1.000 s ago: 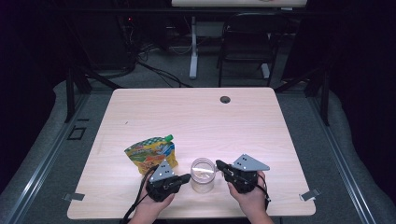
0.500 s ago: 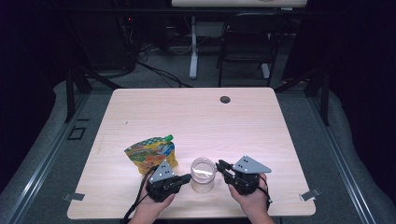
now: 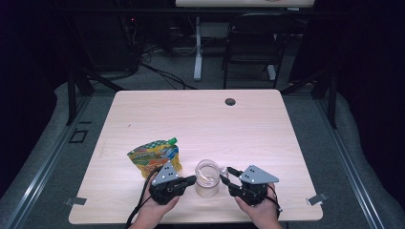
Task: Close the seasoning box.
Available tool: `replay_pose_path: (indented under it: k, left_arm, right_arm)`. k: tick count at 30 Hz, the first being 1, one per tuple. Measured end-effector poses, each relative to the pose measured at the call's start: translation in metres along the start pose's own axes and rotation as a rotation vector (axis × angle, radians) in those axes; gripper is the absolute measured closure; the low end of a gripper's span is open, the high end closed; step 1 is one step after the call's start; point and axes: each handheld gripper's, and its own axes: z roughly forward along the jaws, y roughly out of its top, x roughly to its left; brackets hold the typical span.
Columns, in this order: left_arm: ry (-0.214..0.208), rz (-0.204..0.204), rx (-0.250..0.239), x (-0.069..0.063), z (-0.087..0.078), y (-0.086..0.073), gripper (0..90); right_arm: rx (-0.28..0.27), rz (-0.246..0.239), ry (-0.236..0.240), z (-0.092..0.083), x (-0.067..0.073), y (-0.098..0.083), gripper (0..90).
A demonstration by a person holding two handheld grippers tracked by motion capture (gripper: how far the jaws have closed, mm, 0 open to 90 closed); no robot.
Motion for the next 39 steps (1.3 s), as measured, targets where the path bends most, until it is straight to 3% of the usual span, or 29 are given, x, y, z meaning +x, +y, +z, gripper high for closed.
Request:
replay_pose_path:
  k: [13,23,39]
  left_arm:
    - [-0.009,0.007,-0.021,0.000,-0.002,0.009,89.6]
    - [-0.016,0.015,-0.036,-0.001,-0.004,0.016,89.6]
    - [-0.017,0.019,-0.028,-0.001,-0.002,0.014,89.7]
  right_arm:
    - [0.007,-0.016,0.009,-0.006,0.004,-0.004,56.8]
    - [0.031,-0.077,0.032,-0.004,0.011,-0.005,53.6]
    - [0.030,-0.119,0.001,0.002,0.017,-0.004,52.5]
